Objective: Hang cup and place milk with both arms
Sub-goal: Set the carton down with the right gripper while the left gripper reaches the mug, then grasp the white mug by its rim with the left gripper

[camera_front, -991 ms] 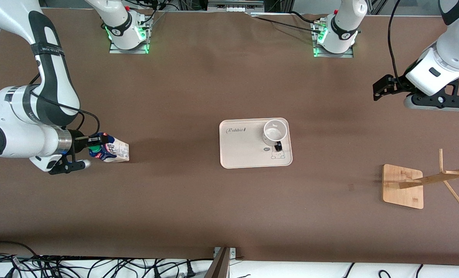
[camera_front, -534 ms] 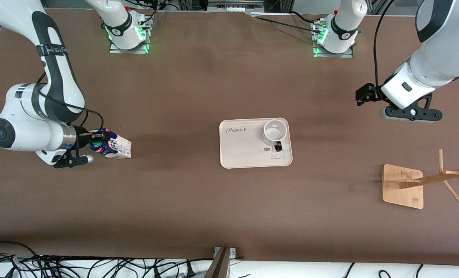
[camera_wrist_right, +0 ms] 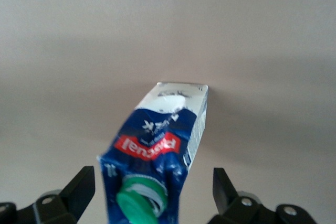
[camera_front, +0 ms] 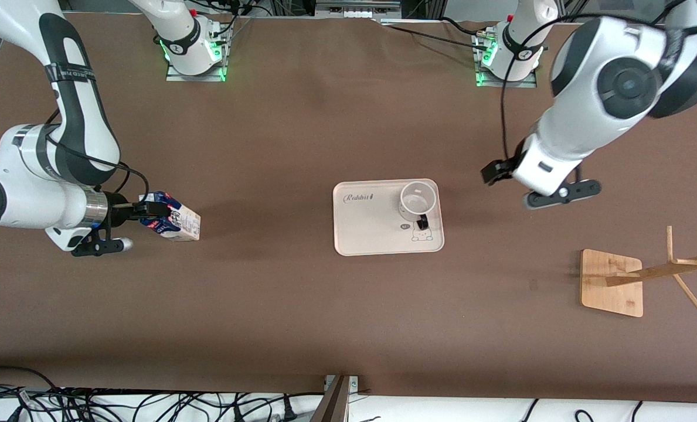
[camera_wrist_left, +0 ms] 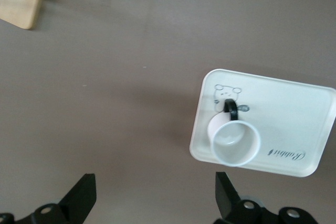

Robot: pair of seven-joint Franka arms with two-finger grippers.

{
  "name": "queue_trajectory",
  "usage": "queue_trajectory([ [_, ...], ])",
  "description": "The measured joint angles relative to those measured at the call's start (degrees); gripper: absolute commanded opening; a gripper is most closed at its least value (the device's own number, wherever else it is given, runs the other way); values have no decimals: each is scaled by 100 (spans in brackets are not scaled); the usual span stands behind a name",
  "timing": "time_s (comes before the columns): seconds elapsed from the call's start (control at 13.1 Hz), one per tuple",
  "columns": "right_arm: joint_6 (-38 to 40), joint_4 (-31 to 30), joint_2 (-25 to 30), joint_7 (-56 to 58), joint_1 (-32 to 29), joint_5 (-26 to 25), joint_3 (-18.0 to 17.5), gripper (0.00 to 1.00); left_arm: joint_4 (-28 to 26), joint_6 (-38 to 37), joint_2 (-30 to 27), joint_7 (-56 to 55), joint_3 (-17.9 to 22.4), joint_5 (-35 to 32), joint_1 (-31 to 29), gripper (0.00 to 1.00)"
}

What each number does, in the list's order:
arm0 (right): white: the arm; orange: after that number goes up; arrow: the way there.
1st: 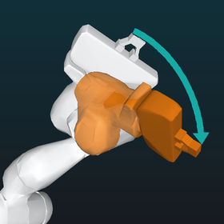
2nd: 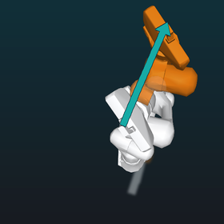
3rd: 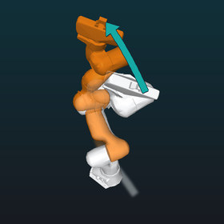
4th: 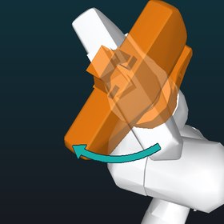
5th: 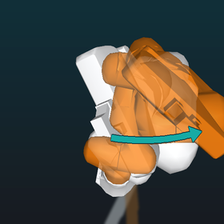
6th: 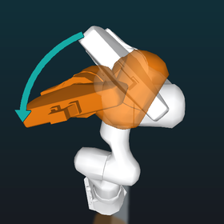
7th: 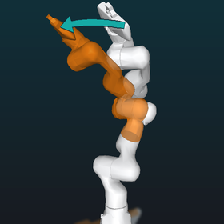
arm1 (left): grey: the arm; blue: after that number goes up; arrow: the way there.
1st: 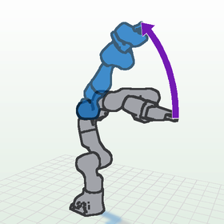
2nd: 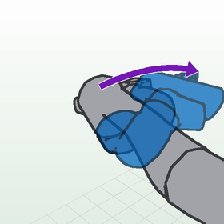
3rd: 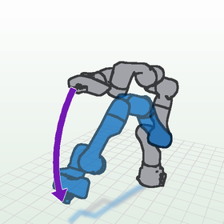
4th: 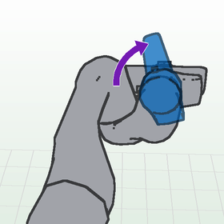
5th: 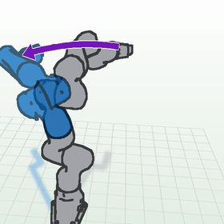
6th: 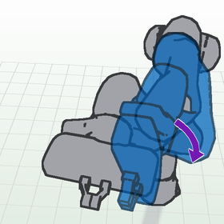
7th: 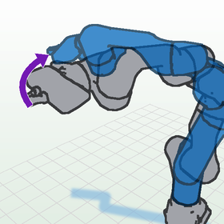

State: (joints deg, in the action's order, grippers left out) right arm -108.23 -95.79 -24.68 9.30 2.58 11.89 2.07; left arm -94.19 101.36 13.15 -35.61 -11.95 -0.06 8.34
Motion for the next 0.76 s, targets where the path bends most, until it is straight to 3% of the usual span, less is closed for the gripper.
queue_trajectory([
  [0.38,15,483,49,7,-18,0,15,100,-64,1073,865,-1461,-193,-64,577,100],
  [0.53,85,570,177,18,-14,-47,15,100,-78,1333,1134,-2166,-201,-582,873,100],
  [0.69,334,618,542,22,-14,-408,14,100,-85,1560,1414,-2797,-212,-921,1139,99],
  [0.76,520,630,785,22,-14,-576,14,100,-89,1686,1545,-2971,-214,-958,1237,92],
])
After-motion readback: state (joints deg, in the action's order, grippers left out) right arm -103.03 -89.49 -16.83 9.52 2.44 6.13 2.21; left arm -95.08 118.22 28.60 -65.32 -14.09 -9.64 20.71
